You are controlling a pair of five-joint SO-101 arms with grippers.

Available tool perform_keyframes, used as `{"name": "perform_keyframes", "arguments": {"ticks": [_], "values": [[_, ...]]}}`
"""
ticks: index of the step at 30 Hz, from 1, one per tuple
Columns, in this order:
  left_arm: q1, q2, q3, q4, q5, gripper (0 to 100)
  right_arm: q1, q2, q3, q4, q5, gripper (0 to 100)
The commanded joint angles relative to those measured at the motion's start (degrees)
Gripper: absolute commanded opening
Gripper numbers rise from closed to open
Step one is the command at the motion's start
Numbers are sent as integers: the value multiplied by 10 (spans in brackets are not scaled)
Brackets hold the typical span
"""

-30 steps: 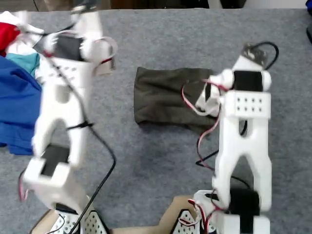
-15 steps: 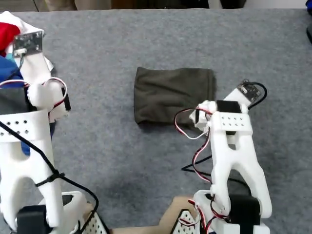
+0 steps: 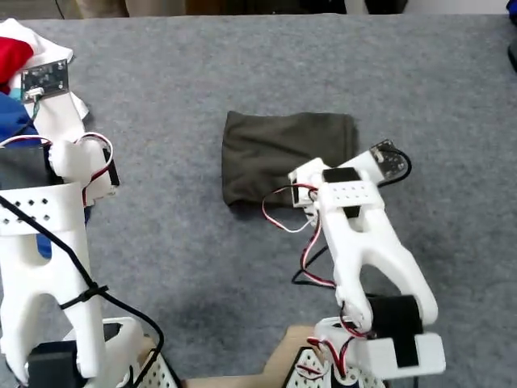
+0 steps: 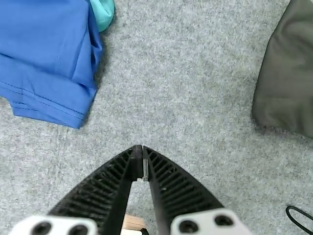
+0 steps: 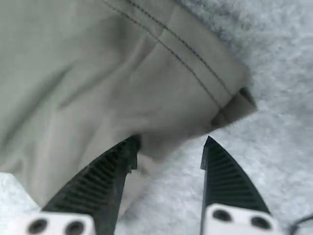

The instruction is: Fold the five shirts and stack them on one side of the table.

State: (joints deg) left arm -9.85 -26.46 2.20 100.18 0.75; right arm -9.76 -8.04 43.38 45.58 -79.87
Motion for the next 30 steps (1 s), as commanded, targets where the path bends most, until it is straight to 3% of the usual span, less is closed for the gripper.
{"name": "perform_keyframes", "arguments": {"ticks": [1,13,17,23,30], "values": [[-7,-16,0,5,3,20,-7,22,2,-38,-25,231],[-7,-16,0,5,4,20,20,103,-6,-98,-43,231],[-8,-16,0,5,4,20,27,112,-14,-98,-14,227],[-8,-16,-1,5,4,20,67,115,-12,-94,-6,0],[-8,-19,0,5,4,20,117,109,-20,-55,35,5]]}}
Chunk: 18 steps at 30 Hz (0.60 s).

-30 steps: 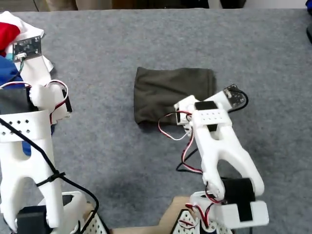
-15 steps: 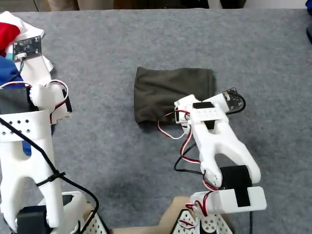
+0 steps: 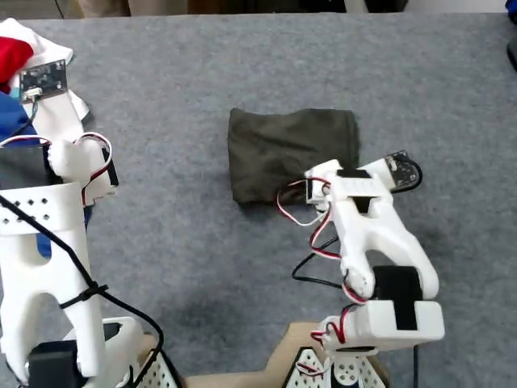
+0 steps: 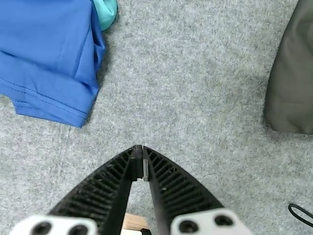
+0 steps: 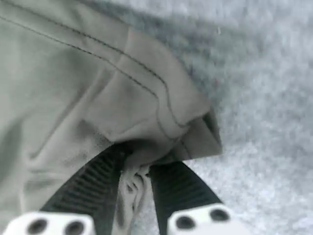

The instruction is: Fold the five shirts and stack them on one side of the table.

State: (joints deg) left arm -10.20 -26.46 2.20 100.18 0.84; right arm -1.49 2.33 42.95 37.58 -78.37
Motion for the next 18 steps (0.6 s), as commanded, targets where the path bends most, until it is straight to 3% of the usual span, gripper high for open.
{"name": "perform_keyframes", "arguments": {"ticks": [1,7,18], "values": [[-4,-20,0,5,3,20,37,2,-22,40,25,5],[-23,-21,-2,5,1,20,96,-76,-76,141,68,5],[-89,-21,-4,5,-1,20,355,-224,-123,121,149,5]]}}
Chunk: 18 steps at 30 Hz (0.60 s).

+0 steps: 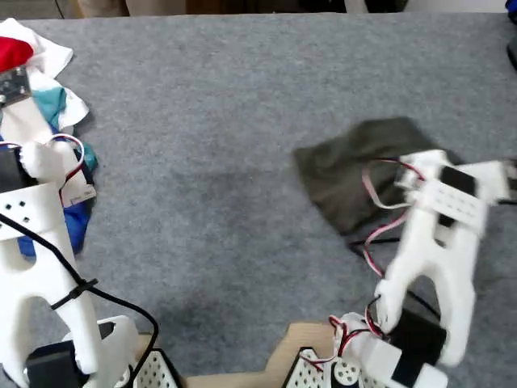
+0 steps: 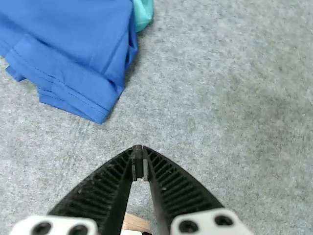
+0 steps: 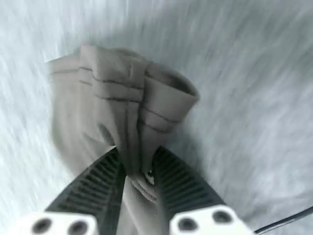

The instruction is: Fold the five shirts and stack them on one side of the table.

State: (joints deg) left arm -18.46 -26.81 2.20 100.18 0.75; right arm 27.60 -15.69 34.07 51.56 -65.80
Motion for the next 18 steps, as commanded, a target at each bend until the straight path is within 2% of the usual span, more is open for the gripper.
{"name": "perform_keyframes", "arguments": {"ticks": [1,13,18], "values": [[-5,-17,-4,5,0,20,87,-44,-34,-28,32,5],[-3,-17,-5,5,0,20,393,12,-35,-160,122,6],[-2,-17,-5,5,0,20,480,51,-31,-166,180,6]]}}
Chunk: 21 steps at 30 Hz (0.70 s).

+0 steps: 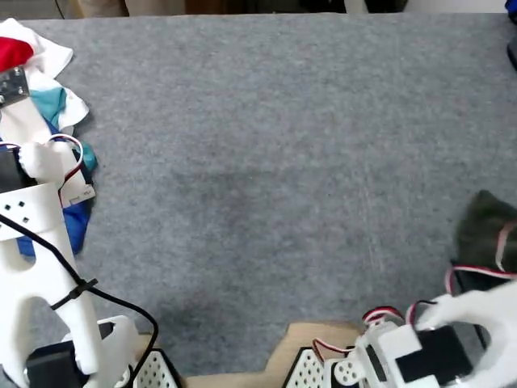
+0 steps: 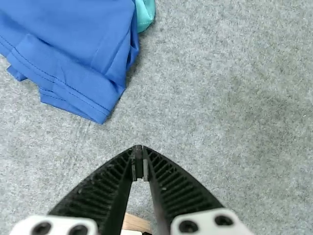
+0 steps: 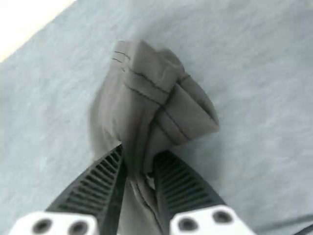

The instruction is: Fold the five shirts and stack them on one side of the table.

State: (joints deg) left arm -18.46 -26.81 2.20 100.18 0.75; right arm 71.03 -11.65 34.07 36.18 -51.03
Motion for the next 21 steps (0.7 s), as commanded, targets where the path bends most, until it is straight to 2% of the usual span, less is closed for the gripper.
{"name": "perform_keyframes", "arguments": {"ticks": [1,7,14,21], "values": [[-2,-17,-5,5,0,20,55,17,-26,-2,46,6],[-1,-17,-5,5,0,20,76,12,10,113,113,6],[-1,-17,-5,5,0,20,93,-38,17,248,120,6],[-2,-17,-5,5,0,20,94,-86,17,299,120,6]]}}
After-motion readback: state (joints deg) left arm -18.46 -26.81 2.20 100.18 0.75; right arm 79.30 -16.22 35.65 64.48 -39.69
